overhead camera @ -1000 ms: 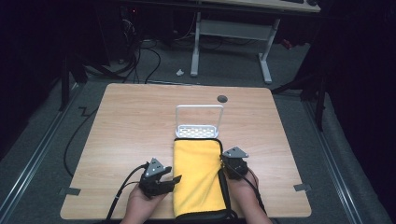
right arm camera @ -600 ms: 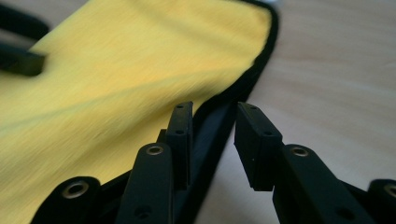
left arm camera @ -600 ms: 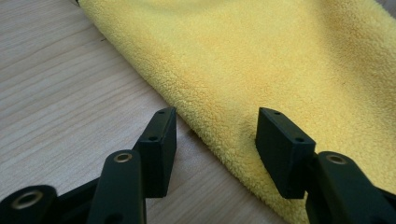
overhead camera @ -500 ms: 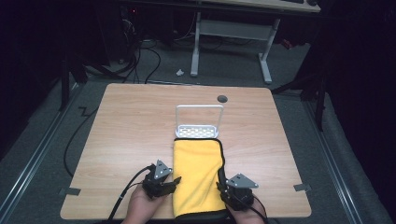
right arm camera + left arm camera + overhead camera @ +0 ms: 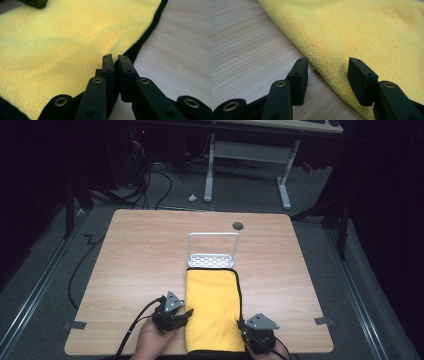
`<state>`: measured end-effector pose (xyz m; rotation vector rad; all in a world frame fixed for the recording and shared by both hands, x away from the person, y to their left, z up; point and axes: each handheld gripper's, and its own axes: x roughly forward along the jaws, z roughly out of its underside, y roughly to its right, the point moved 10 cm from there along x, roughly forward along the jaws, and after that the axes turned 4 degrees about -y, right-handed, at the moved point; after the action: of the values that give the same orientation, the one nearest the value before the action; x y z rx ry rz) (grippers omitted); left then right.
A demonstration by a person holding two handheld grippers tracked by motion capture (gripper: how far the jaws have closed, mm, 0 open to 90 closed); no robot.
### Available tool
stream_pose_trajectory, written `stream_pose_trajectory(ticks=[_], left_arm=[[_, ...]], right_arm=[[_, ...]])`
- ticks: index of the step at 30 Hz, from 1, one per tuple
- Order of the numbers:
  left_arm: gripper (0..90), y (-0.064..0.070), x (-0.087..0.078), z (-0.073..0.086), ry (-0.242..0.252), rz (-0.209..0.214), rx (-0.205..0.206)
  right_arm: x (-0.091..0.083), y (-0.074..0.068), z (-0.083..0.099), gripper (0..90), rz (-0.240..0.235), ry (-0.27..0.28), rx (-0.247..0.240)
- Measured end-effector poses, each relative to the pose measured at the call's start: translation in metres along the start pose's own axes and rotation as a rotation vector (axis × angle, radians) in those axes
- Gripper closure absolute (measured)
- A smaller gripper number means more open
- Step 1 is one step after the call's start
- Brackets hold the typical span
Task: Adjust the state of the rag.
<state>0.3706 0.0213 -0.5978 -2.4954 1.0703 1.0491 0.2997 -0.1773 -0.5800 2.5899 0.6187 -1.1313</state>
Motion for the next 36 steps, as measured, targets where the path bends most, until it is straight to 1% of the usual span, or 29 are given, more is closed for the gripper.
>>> stream_pose_trajectory(ticks=[1,2,4,6,7,8,9,10,11,12,13,14,15,17,18,20,21,24,26,27,28,29,30,31,32,33,34,35,36], left_arm=[[51.5,0.0,0.0,0.0,0.0,0.0,-0.001],[51.4,0.0,0.0,0.0,0.0,0.0,-0.001],[51.5,0.0,0.0,0.0,-0.001,-0.001,-0.004],[51.5,-0.001,0.0,-0.001,-0.007,0.007,-0.018],[51.3,-0.001,0.0,-0.001,-0.007,0.007,-0.018],[51.2,-0.002,-0.003,-0.006,0.01,0.031,-0.054],[51.3,-0.002,-0.004,-0.012,0.029,0.042,-0.064],[51.2,-0.002,-0.004,-0.012,0.029,0.042,-0.064],[51.2,0.0,-0.003,-0.022,0.047,0.049,-0.064],[51.3,0.001,-0.001,-0.026,0.049,0.051,-0.062],[51.4,0.001,0.003,-0.029,0.042,0.043,-0.05],[51.5,0.001,0.003,-0.029,0.042,0.043,-0.05],[51.8,-0.001,0.013,-0.032,0.009,0.009,-0.019],[51.9,-0.005,0.023,-0.028,-0.033,-0.021,-0.005],[51.9,-0.006,0.023,-0.028,-0.028,-0.026,0.005],[52.0,-0.006,0.022,-0.026,-0.032,-0.038,0.018],[52.1,-0.006,0.022,-0.026,-0.032,-0.038,0.018],[52.1,-0.003,0.015,-0.019,-0.034,-0.039,0.024],[52.1,-0.001,0.012,-0.016,-0.03,-0.034,0.024],[52.2,-0.002,0.011,-0.016,-0.031,-0.024,0.019],[52.0,-0.005,0.01,-0.018,-0.04,-0.009,0.003],[51.0,-0.009,0.01,-0.023,-0.041,0.017,-0.031],[49.7,-0.016,0.009,-0.03,-0.034,0.033,-0.068],[48.8,-0.022,0.008,-0.034,-0.033,0.029,-0.086],[48.1,-0.031,0.008,-0.042,-0.028,0.009,-0.094],[47.7,-0.036,0.008,-0.046,-0.023,0.003,-0.101],[47.5,-0.041,0.009,-0.051,-0.017,0.0,-0.11],[46.9,-0.045,0.011,-0.054,-0.016,-0.01,-0.107],[46.0,-0.048,0.013,-0.058,-0.011,-0.019,-0.102]], right_arm=[[-0.002,0.0,0.006,83.3,-0.006,-0.013,0.004],[-0.002,0.001,0.011,79.1,-0.016,-0.023,0.008],[-0.003,0.004,0.012,73.8,-0.017,-0.016,0.024],[-0.005,0.009,0.003,70.8,-0.009,0.011,0.029],[-0.004,0.012,-0.006,70.4,0.003,0.025,0.023],[-0.001,0.015,-0.013,70.4,0.01,0.033,0.014],[0.005,0.018,-0.02,70.6,0.013,0.034,0.008],[0.013,0.022,-0.027,70.5,0.021,0.028,0.0],[0.022,0.026,-0.034,70.5,0.024,0.019,0.007],[0.032,0.032,-0.04,70.6,0.026,0.016,0.014],[0.042,0.037,-0.047,70.6,0.035,0.009,0.011],[0.042,0.037,-0.047,70.6,0.035,0.009,0.011],[0.06,0.045,-0.056,70.7,0.04,-0.011,0.024],[0.072,0.049,-0.061,70.9,0.055,-0.029,0.016],[0.075,0.05,-0.062,70.9,0.054,-0.036,0.017],[0.076,0.05,-0.062,71.5,0.056,-0.036,0.009],[0.075,0.048,-0.061,71.5,0.052,-0.04,0.009],[0.071,0.043,-0.057,71.4,0.035,-0.038,-0.006],[0.067,0.038,-0.052,71.3,0.025,-0.029,-0.019],[0.066,0.037,-0.051,71.1,0.021,-0.025,-0.02],[0.066,0.036,-0.051,70.3,0.015,-0.024,-0.024],[0.065,0.036,-0.053,70.0,0.004,-0.025,-0.011],[0.064,0.039,-0.06,70.0,-0.011,-0.01,-0.004],[0.063,0.041,-0.067,70.0,-0.022,0.003,0.0],[0.063,0.044,-0.072,70.0,-0.027,0.015,-0.001],[0.064,0.047,-0.08,70.1,-0.036,0.024,0.0],[0.064,0.049,-0.084,70.2,-0.041,0.03,0.002],[0.064,0.05,-0.088,70.5,-0.046,0.04,-0.002],[0.064,0.052,-0.089,70.5,-0.041,0.039,-0.012]])
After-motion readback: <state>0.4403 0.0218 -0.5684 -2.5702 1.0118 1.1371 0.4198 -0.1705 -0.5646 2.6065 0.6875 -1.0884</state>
